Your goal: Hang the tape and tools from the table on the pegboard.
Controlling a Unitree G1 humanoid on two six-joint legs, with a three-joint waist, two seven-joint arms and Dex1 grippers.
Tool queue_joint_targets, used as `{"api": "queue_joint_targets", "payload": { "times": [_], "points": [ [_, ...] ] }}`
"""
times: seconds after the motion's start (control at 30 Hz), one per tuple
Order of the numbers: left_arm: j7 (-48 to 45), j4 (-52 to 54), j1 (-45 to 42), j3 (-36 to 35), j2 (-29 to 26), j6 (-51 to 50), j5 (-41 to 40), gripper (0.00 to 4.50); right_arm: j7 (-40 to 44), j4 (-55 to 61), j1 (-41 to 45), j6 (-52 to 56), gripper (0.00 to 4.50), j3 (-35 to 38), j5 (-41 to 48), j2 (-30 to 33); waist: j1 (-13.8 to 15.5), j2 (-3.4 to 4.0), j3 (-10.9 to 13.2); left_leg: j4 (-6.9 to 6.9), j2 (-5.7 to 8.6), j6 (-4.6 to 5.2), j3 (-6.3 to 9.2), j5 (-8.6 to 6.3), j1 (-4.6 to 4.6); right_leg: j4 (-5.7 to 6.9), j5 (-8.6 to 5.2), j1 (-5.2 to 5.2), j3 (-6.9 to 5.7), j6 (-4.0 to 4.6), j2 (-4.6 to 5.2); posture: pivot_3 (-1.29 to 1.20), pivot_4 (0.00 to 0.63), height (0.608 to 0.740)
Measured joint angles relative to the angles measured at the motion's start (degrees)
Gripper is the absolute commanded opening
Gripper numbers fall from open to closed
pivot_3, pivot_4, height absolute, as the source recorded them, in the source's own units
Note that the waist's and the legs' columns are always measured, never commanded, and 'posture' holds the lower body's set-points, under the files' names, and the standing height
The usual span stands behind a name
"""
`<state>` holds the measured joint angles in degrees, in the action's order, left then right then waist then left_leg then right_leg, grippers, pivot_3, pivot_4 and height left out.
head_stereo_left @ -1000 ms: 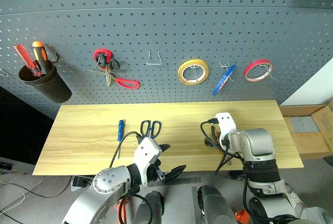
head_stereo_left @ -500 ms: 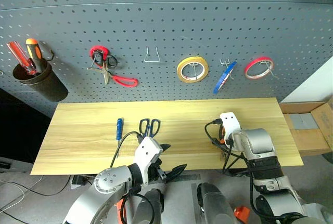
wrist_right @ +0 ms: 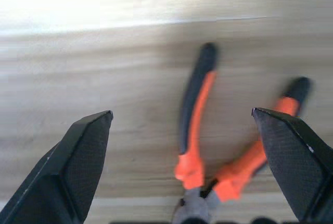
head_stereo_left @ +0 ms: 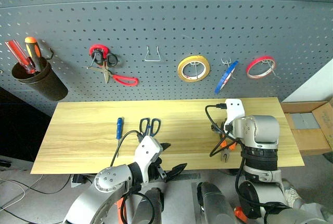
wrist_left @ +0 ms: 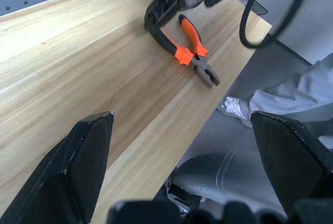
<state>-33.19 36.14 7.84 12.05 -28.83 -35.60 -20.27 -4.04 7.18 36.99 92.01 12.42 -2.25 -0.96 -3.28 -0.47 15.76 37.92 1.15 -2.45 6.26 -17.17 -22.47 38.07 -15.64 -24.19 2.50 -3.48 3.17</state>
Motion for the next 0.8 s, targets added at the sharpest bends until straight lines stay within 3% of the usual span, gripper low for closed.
{"api": "queue_joint_targets", "payload": {
  "times": [0.17,0.8],
  "points": [
    [-0.1,-0.1,-1.0,0.1,0.0,0.1,0.0,4.5,-6.0,0.3,0.9,0.0,4.47,4.5,-6.0,-6.3,-0.1,0.01,0.0,0.0,0.0,-0.01,-0.04,0.01,-0.09,-0.01,0.0,-0.11,0.02,0.0,0.01,0.0,0.296,0.74],
    [-1.2,-0.5,-1.1,-0.1,-0.7,0.1,0.0,4.5,-10.7,1.2,1.1,0.0,4.47,13.5,-16.9,-6.8,-0.2,0.07,0.0,-0.01,0.01,-0.01,-0.06,0.01,-0.14,0.01,0.0,-0.15,0.0,0.0,0.01,0.0,0.301,0.74]
  ]
}}
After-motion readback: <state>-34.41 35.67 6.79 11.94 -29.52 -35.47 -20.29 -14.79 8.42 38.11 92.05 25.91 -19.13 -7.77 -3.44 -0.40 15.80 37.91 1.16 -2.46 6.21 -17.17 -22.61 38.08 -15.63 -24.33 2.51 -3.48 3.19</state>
